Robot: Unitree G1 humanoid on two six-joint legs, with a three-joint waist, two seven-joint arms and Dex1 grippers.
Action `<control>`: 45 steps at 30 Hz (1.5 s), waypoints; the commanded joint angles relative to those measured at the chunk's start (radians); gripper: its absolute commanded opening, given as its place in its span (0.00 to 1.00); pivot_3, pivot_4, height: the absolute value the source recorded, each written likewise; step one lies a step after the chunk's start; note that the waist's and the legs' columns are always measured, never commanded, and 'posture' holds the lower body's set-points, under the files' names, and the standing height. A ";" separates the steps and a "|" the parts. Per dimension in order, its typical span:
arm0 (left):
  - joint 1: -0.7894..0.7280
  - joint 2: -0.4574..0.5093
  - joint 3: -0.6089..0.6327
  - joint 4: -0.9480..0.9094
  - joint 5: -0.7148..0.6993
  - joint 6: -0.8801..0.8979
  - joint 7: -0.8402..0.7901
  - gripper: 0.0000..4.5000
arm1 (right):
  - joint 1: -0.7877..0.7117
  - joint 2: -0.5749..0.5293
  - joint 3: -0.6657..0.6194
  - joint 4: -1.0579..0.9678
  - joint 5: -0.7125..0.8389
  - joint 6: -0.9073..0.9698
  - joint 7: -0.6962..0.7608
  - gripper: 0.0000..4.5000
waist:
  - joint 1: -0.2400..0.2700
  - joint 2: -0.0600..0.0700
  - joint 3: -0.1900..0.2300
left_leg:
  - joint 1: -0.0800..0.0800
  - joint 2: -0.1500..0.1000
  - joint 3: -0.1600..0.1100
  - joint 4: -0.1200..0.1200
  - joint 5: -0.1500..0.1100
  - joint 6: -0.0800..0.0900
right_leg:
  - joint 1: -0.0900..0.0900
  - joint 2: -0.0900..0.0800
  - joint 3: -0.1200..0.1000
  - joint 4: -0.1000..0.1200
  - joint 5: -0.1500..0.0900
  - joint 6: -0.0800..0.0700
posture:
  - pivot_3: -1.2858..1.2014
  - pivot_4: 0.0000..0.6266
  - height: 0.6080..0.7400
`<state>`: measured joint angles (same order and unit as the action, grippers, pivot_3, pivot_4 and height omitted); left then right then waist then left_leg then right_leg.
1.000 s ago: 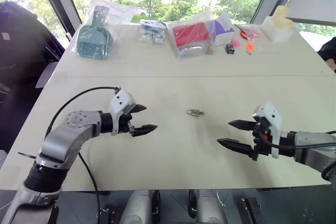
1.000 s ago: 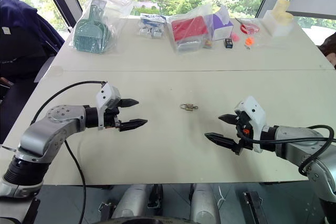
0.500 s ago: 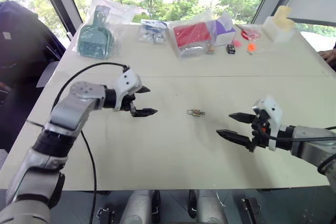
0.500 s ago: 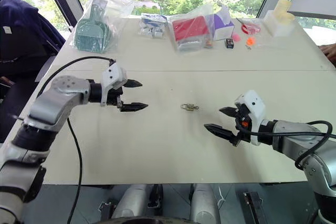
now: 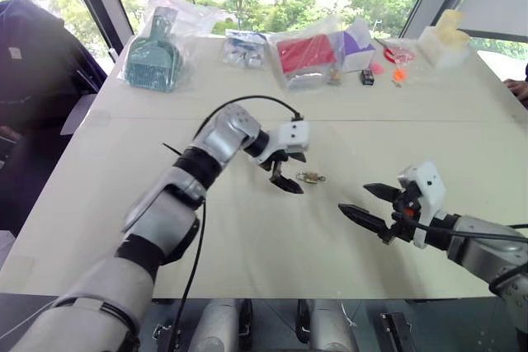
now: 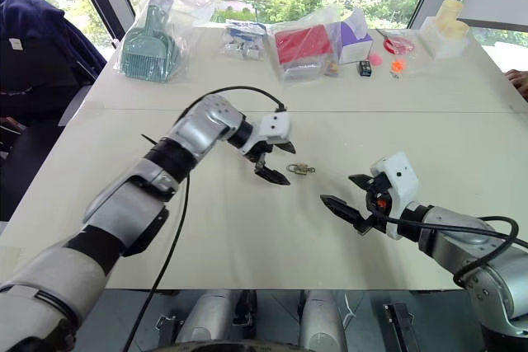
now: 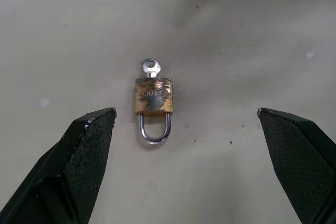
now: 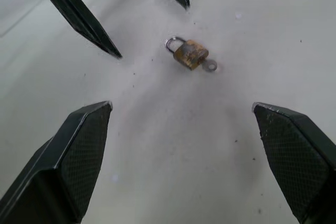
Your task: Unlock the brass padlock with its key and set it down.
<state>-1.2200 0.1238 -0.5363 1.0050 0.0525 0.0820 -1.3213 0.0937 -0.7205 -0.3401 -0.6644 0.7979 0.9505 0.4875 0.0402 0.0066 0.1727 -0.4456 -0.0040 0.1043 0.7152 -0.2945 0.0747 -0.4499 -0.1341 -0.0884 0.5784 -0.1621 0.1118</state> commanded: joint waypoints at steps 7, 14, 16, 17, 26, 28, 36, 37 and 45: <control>-0.101 -0.156 0.031 0.254 0.129 -0.063 0.108 1.00 | 0.043 0.058 -0.029 -0.087 0.013 -0.027 -0.080 0.99 | 0.002 0.000 0.000 | 0.000 0.000 -0.001 0.001 0.000 0.001 | 0.001 0.000 0.000 0.000 0.000 0.000 | 0.52 0.24 0.96; -0.099 -0.148 -0.003 0.293 0.232 -0.096 0.092 0.72 | 0.041 0.076 -0.013 -0.085 0.002 -0.042 -0.098 1.00 | 0.000 -0.001 0.000 | 0.003 0.000 -0.002 0.001 -0.001 0.001 | 0.004 0.000 0.000 -0.001 0.000 0.000 | 0.52 0.24 0.96; -0.092 -0.140 -0.002 0.290 0.248 -0.125 0.090 0.51 | 0.041 0.076 -0.009 -0.082 0.002 -0.046 -0.100 1.00 | -0.001 -0.001 -0.001 | 0.003 0.000 -0.002 0.001 -0.001 0.001 | 0.004 0.000 0.000 -0.001 0.000 0.000 | 0.52 0.24 0.96; -0.088 -0.137 0.000 0.288 0.253 -0.134 0.097 0.42 | 0.037 0.076 -0.006 -0.079 0.004 -0.046 -0.101 1.00 | -0.001 -0.001 -0.001 | 0.003 0.000 -0.002 0.001 -0.001 0.001 | 0.004 0.000 0.000 -0.001 0.000 0.000 | 0.52 0.24 0.96; -0.081 -0.042 0.127 0.182 0.183 -0.277 0.179 0.16 | -0.129 0.099 -0.009 0.036 0.164 0.046 -0.125 1.00 | -0.011 -0.001 0.000 | 0.003 0.001 -0.001 0.001 -0.001 0.001 | 0.003 0.000 0.000 0.000 0.000 0.000 | 0.52 0.24 0.96; -0.054 0.019 0.215 0.043 0.087 -0.303 0.120 0.16 | -0.225 0.135 -0.032 0.077 0.277 0.060 -0.162 1.00 | -0.022 -0.001 0.000 | 0.002 0.001 -0.001 0.001 -0.001 0.001 | 0.001 0.000 0.000 0.001 0.000 0.000 | 0.52 0.24 0.96; 0.190 0.158 0.393 -0.675 -0.201 0.061 0.070 0.16 | -0.449 0.182 -0.007 0.233 0.451 0.092 -0.256 1.00 | -0.030 0.001 -0.001 | 0.000 0.000 0.000 0.000 0.003 -0.005 | 0.001 -0.002 0.001 0.001 0.002 0.002 | 0.52 0.24 0.96; 0.221 0.169 0.395 -0.740 -0.205 0.081 0.092 0.16 | -0.484 0.191 -0.011 0.260 0.487 0.092 -0.269 1.00 | -0.027 0.001 -0.001 | 0.000 -0.001 0.000 0.000 0.003 -0.005 | 0.001 -0.002 0.001 0.001 0.002 0.003 | 0.52 0.24 0.96; 0.321 0.194 0.388 -0.958 -0.221 0.151 0.212 0.16 | -0.589 0.161 -0.024 0.361 0.610 0.094 -0.311 1.00 | -0.026 0.001 -0.001 | 0.003 -0.001 -0.002 0.000 0.000 0.000 | 0.004 0.000 0.000 0.001 0.002 0.002 | 0.52 0.24 0.96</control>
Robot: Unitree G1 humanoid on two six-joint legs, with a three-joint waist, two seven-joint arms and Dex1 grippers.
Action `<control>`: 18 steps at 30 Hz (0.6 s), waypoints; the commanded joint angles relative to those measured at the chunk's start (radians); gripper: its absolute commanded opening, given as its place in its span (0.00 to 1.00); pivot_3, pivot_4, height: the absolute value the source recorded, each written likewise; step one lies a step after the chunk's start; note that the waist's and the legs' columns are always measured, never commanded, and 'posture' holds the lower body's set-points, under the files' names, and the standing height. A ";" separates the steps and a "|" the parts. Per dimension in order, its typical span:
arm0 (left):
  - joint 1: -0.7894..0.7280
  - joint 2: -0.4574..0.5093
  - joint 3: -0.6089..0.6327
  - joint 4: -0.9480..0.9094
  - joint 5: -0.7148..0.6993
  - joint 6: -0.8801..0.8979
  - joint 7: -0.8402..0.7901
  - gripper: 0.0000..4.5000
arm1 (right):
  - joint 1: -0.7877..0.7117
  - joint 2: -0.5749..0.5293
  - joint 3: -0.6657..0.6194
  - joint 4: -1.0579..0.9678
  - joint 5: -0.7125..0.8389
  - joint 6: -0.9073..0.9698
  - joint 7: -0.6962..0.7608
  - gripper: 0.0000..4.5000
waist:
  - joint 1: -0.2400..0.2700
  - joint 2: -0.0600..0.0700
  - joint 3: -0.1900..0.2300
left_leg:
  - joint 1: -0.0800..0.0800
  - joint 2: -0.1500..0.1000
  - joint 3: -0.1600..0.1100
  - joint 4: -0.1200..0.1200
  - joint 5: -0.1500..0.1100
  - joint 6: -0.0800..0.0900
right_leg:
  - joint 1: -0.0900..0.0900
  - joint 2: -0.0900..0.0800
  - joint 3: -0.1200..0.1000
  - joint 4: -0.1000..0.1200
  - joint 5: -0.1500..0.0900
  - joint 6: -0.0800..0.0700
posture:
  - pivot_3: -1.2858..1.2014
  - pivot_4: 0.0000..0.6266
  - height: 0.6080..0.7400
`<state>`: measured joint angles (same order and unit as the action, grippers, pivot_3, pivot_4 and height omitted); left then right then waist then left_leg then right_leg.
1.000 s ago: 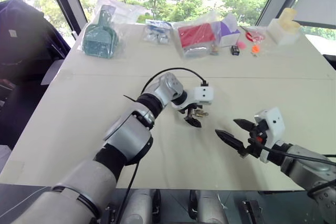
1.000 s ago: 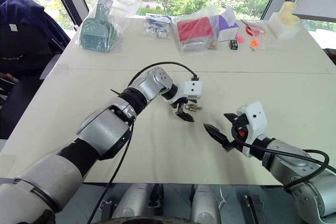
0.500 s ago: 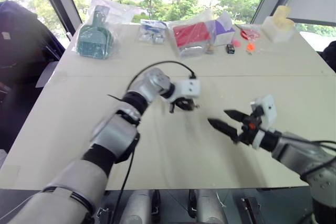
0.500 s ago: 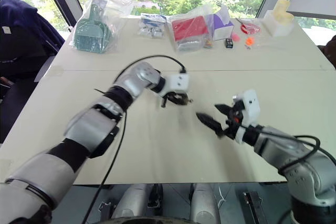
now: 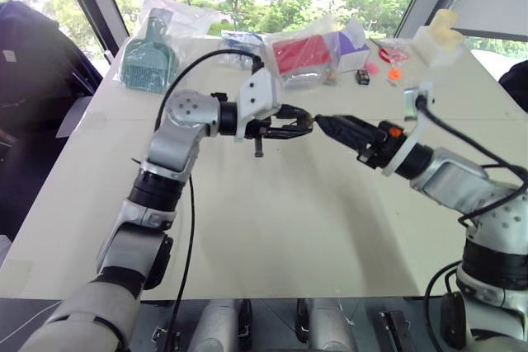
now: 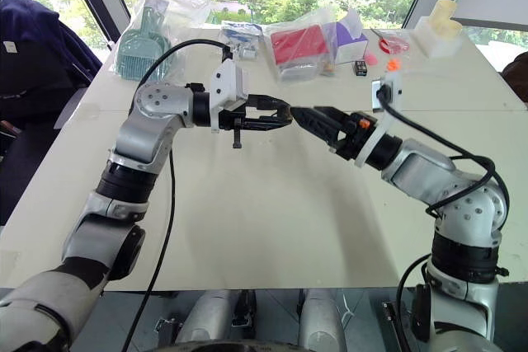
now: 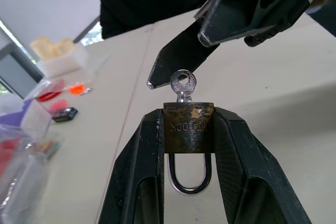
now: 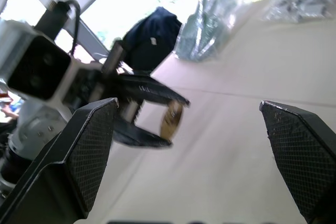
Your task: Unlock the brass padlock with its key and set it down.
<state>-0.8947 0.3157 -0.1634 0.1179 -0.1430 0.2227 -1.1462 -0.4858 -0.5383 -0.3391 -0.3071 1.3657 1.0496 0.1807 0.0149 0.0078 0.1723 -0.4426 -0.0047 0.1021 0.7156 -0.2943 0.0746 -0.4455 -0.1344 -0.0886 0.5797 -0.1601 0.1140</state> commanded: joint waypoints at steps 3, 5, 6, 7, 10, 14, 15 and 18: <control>0.005 0.007 0.008 -0.091 -0.033 0.023 0.052 0.16 | -0.008 -0.032 -0.021 -0.003 0.070 -0.008 -0.008 0.88 | -0.004 0.000 0.000 | 0.000 0.000 0.001 0.000 0.000 0.000 | 0.000 0.000 0.000 0.000 0.000 0.001 | 0.52 0.24 0.96; 0.009 0.012 0.001 -0.100 -0.039 0.022 0.055 0.16 | -0.008 -0.032 -0.015 -0.011 0.089 -0.015 -0.023 0.70 | -0.004 0.000 0.000 | 0.000 0.000 0.001 0.000 0.000 0.000 | 0.000 0.001 0.000 0.000 0.000 0.001 | 0.52 0.24 0.96; 0.011 0.013 -0.003 -0.103 -0.041 0.020 0.054 0.16 | -0.010 -0.030 -0.012 -0.013 0.095 -0.019 -0.031 0.58 | -0.004 0.000 0.000 | 0.000 0.000 0.001 0.000 0.000 0.000 | 0.000 0.001 0.000 0.000 0.000 0.001 | 0.52 0.24 0.96; 0.014 0.016 -0.008 -0.108 -0.045 0.020 0.051 0.16 | -0.013 -0.026 -0.008 -0.015 0.101 -0.025 -0.042 0.49 | -0.003 0.000 0.000 | 0.001 0.000 0.001 0.000 0.000 0.000 | 0.000 0.001 0.000 0.001 0.000 0.001 | 0.52 0.24 0.96; 0.020 0.027 -0.022 -0.115 -0.046 0.006 0.040 0.16 | -0.017 -0.014 0.000 -0.021 0.119 -0.042 -0.072 0.14 | -0.003 0.000 0.000 | 0.001 0.000 0.001 0.000 0.000 0.000 | 0.000 0.001 0.000 0.001 0.000 0.001 | 0.52 0.24 0.96; 0.009 0.032 -0.031 -0.100 -0.033 -0.032 0.047 0.16 | -0.008 -0.011 0.020 -0.033 0.139 -0.052 -0.096 0.01 | -0.002 0.000 0.000 | 0.001 0.000 0.001 0.000 0.000 -0.001 | 0.000 0.001 0.000 0.000 0.000 0.001 | 0.52 0.24 0.96; 0.004 0.031 -0.032 -0.092 -0.027 -0.044 0.052 0.16 | -0.006 -0.009 0.026 -0.035 0.143 -0.055 -0.101 0.01 | -0.002 0.000 0.000 | 0.001 0.000 0.001 0.000 0.001 -0.001 | 0.000 0.001 0.000 0.000 0.000 0.001 | 0.52 0.24 0.96; -0.004 0.032 -0.037 -0.073 -0.018 -0.064 0.063 0.16 | -0.001 -0.001 0.034 -0.041 0.152 -0.068 -0.121 0.01 | -0.002 0.000 0.000 | 0.001 0.000 0.001 0.000 0.001 -0.001 | 0.000 0.001 0.000 0.000 0.000 0.001 | 0.52 0.24 0.96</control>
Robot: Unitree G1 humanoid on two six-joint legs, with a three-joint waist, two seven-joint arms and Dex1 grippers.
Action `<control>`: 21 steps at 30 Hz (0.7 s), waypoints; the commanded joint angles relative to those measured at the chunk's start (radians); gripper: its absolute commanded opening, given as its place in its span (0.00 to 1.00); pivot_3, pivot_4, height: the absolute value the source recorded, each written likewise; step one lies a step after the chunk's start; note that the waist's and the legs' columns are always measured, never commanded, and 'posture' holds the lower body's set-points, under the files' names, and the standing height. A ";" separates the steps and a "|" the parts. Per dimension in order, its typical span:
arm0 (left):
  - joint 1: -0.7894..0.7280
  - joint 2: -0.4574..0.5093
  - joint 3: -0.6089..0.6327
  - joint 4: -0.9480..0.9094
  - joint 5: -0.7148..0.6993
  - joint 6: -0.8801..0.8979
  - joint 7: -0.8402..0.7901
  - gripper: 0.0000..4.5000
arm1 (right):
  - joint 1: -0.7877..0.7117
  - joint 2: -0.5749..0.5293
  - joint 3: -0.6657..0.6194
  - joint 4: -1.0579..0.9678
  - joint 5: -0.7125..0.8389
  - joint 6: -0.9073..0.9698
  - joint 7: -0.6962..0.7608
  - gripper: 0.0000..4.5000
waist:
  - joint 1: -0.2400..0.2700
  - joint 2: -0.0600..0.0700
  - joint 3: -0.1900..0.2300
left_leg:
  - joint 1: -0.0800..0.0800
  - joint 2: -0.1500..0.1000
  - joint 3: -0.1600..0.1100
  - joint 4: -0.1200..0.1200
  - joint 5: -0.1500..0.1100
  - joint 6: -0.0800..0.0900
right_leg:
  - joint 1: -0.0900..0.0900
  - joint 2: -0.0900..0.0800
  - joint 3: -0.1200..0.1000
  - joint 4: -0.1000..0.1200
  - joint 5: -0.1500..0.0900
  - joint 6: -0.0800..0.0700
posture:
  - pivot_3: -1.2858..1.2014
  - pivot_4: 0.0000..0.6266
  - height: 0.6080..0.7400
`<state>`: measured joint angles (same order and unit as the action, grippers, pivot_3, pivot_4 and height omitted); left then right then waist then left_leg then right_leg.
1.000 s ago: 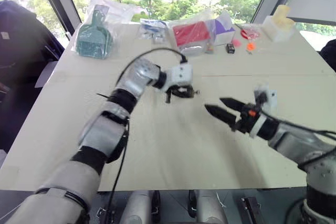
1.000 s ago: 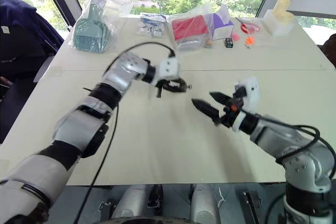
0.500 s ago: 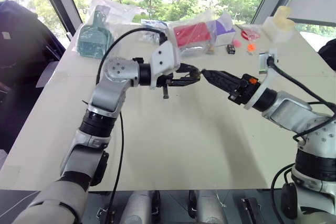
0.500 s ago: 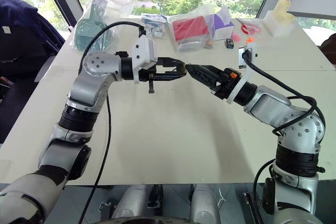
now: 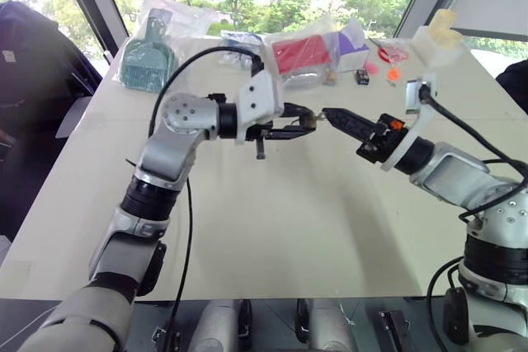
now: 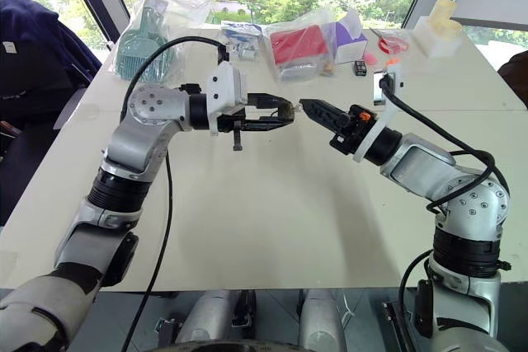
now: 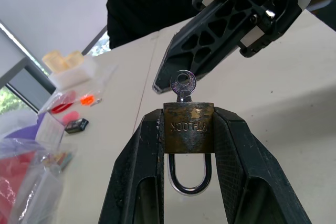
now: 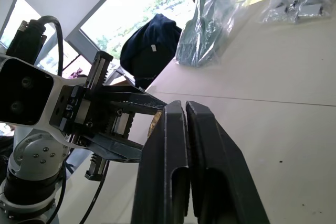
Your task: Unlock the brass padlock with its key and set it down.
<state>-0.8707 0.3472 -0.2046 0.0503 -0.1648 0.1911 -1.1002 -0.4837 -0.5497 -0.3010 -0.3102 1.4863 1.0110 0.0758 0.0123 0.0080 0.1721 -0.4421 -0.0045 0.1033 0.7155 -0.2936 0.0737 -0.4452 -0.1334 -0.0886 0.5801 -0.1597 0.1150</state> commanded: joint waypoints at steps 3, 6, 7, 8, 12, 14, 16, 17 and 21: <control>-0.022 0.012 -0.008 0.005 0.013 -0.056 0.014 0.16 | -0.001 0.041 -0.013 -0.042 0.033 -0.075 -0.042 0.13 | 0.000 0.000 0.000 | 0.000 0.000 0.000 0.000 0.000 0.000 | 0.000 0.000 0.000 0.000 0.000 0.000 | 0.52 0.24 0.96; -0.018 0.019 -0.011 0.011 0.012 -0.067 0.015 0.16 | 0.002 0.054 -0.022 -0.041 0.069 -0.098 -0.064 0.40 | 0.000 0.000 0.000 | 0.000 0.000 0.000 0.000 0.001 -0.001 | 0.000 0.000 0.000 0.000 0.000 0.000 | 0.52 0.24 0.96; -0.018 0.022 -0.010 0.014 0.012 -0.070 0.017 0.16 | 0.003 0.054 -0.024 -0.041 0.073 -0.104 -0.073 0.49 | 0.000 0.000 0.000 | 0.000 0.000 0.000 0.000 0.003 -0.005 | 0.000 0.000 0.000 0.000 0.000 0.000 | 0.52 0.24 0.96; -0.019 0.025 -0.010 0.018 0.011 -0.073 0.018 0.16 | 0.004 0.054 -0.024 -0.040 0.076 -0.108 -0.081 0.60 | 0.000 0.000 0.000 | 0.000 0.000 0.000 0.000 0.003 -0.005 | 0.000 0.000 0.000 0.000 0.000 0.000 | 0.52 0.24 0.96; -0.027 0.029 -0.008 0.037 0.019 -0.093 0.031 0.16 | 0.013 0.047 -0.023 -0.030 0.100 -0.119 -0.094 0.93 | 0.000 0.000 0.000 | 0.000 0.000 0.000 0.000 0.003 -0.005 | 0.000 0.000 0.000 0.000 0.000 0.000 | 0.52 0.24 0.96; -0.032 0.028 -0.008 0.045 0.021 -0.098 0.035 0.16 | 0.018 0.043 -0.017 -0.031 0.113 -0.120 -0.090 0.93 | -0.001 0.000 0.000 | 0.000 0.000 0.000 0.000 0.002 -0.004 | 0.000 0.000 0.000 0.000 0.000 0.000 | 0.52 0.24 0.96; -0.035 0.027 -0.009 0.049 0.027 -0.105 0.038 0.16 | 0.024 0.040 -0.011 -0.037 0.128 -0.117 -0.081 0.93 | 0.000 0.000 0.000 | 0.000 0.000 0.000 0.000 0.002 -0.004 | 0.000 0.000 0.000 0.000 0.000 0.000 | 0.52 0.24 0.96; -0.035 0.027 -0.010 0.050 0.029 -0.107 0.039 0.16 | 0.026 0.037 -0.007 -0.041 0.130 -0.114 -0.077 0.93 | 0.000 0.000 0.000 | 0.000 0.000 0.000 0.000 0.002 -0.004 | 0.000 0.000 0.000 0.000 0.000 0.000 | 0.52 0.24 0.96; -0.040 0.024 -0.005 0.045 0.020 -0.101 0.045 0.16 | 0.038 0.027 0.011 -0.053 0.128 -0.108 -0.064 0.93 | 0.000 0.000 0.000 | 0.000 0.000 0.000 0.000 0.002 -0.004 | 0.000 0.000 0.000 0.000 0.000 0.000 | 0.52 0.24 0.96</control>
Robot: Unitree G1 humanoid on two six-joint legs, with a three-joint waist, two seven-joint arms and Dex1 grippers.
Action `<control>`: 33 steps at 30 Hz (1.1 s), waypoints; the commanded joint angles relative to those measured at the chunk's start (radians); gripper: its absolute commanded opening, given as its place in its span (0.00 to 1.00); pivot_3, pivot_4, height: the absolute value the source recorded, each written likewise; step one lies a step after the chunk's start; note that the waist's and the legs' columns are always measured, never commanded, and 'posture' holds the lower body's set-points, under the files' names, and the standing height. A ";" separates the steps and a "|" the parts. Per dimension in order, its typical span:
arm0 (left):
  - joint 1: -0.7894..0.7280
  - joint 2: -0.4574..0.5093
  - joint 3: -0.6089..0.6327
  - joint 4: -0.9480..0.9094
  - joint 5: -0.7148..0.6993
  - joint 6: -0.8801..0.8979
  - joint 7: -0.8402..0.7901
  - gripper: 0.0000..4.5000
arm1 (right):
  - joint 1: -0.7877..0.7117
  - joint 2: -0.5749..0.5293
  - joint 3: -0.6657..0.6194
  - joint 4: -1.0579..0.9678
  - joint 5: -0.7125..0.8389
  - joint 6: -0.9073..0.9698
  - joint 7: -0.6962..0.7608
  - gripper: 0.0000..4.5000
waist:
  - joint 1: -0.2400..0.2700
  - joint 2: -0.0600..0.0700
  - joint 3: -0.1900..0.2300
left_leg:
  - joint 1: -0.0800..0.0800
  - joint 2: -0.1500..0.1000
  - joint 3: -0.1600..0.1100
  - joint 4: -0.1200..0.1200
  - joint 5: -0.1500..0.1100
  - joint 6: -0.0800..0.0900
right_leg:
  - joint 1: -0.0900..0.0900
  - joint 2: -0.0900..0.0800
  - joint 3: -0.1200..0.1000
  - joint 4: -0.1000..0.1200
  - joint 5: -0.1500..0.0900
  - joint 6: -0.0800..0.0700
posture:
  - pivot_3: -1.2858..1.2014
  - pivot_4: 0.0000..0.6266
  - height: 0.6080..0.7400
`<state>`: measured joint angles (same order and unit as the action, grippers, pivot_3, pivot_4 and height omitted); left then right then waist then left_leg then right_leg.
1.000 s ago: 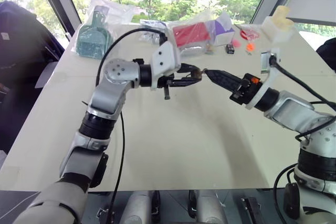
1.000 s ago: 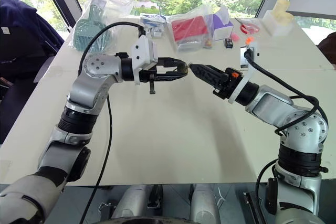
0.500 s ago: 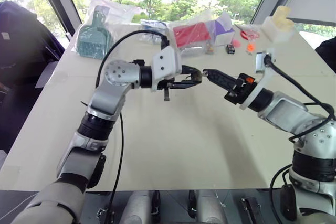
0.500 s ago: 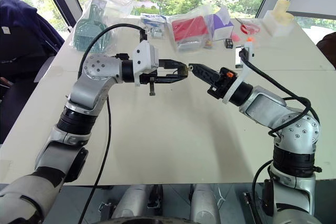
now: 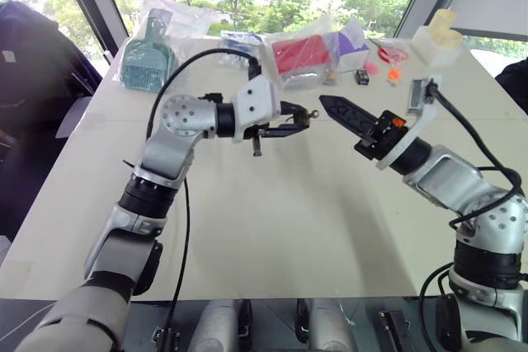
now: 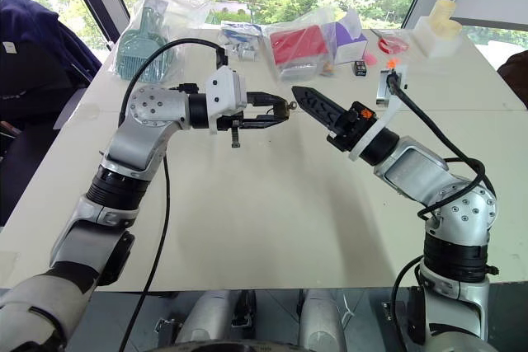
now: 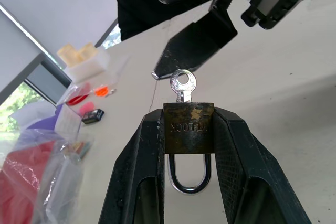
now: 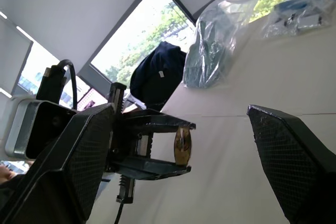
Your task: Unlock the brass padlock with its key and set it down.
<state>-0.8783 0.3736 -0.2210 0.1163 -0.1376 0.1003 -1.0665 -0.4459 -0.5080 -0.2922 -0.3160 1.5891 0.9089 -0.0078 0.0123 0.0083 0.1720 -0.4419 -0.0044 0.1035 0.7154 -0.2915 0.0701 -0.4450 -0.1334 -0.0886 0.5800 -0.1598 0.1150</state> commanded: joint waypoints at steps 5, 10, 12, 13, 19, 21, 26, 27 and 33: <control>-0.029 -0.007 0.012 -0.042 -0.015 0.001 0.016 0.16 | 0.010 -0.027 0.013 -0.049 0.029 -0.010 0.030 0.93 | 0.000 0.000 0.000 | 0.000 0.000 0.000 0.000 -0.002 0.003 | 0.000 0.000 0.000 0.000 0.000 0.000 | 0.52 0.24 0.96; -0.024 -0.012 0.009 -0.056 -0.017 0.002 0.019 0.16 | 0.002 -0.021 0.033 -0.040 0.016 -0.014 0.034 0.63 | 0.000 0.000 0.000 | 0.000 0.000 0.000 0.000 -0.002 0.003 | 0.000 0.000 0.000 0.000 0.000 0.000 | 0.52 0.24 0.96; -0.017 -0.014 0.005 -0.071 -0.018 0.006 0.019 0.16 | -0.002 -0.019 0.045 -0.037 0.013 -0.014 0.033 0.41 | 0.000 0.000 0.000 | 0.000 0.000 0.000 0.000 -0.002 0.003 | 0.000 0.000 0.000 0.000 0.000 0.000 | 0.52 0.24 0.96; -0.015 -0.015 0.004 -0.077 -0.018 0.008 0.019 0.16 | -0.003 -0.019 0.049 -0.036 0.012 -0.014 0.033 0.29 | 0.000 0.000 0.000 | 0.000 0.000 0.000 0.000 -0.002 0.003 | 0.000 0.000 0.000 0.000 0.000 0.000 | 0.52 0.24 0.96; 0.000 -0.012 0.002 -0.105 -0.017 0.011 0.024 0.16 | -0.004 -0.009 0.057 -0.034 0.007 -0.028 0.015 0.01 | 0.000 0.000 0.000 | 0.000 0.000 0.000 0.000 -0.002 0.003 | 0.000 0.000 0.000 0.000 0.000 0.000 | 0.52 0.24 0.96; 0.009 -0.007 -0.001 -0.108 -0.002 -0.013 0.031 0.16 | -0.002 -0.005 0.056 -0.034 0.009 -0.036 0.004 0.01 | 0.000 0.000 0.000 | 0.000 0.000 0.000 0.000 -0.002 0.003 | 0.000 0.000 0.000 0.000 0.000 0.000 | 0.52 0.24 0.96; 0.023 -0.012 -0.011 -0.089 0.077 -0.157 0.097 0.16 | 0.006 0.023 0.066 -0.030 0.008 -0.054 -0.032 0.01 | 0.000 0.000 0.000 | 0.000 0.000 0.000 0.000 -0.002 0.003 | 0.000 0.000 0.000 0.000 0.000 0.000 | 0.52 0.24 0.96; 0.024 -0.016 -0.010 -0.085 0.088 -0.178 0.109 0.16 | 0.007 0.029 0.068 -0.030 0.007 -0.057 -0.040 0.01 | 0.000 0.000 0.000 | 0.000 0.000 0.000 0.000 -0.002 0.003 | 0.000 0.000 0.000 0.000 0.000 0.000 | 0.52 0.24 0.96; 0.028 -0.021 -0.025 -0.011 0.233 -0.443 0.241 0.16 | 0.012 0.149 0.080 -0.012 0.042 -0.126 -0.165 0.01 | 0.000 0.000 0.000 | 0.000 0.000 0.000 0.000 0.000 0.000 | 0.000 0.000 0.000 0.000 0.000 0.000 | 0.52 0.24 0.96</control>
<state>-0.8354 0.3671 -0.2387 0.1315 0.0739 -0.2368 -0.8684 -0.4333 -0.3776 -0.2195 -0.3268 1.6012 0.8053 -0.1301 0.0119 0.0084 0.1719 -0.4416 -0.0043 0.1036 0.7151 -0.2908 0.0688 -0.4451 -0.1334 -0.0886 0.5801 -0.1597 0.1151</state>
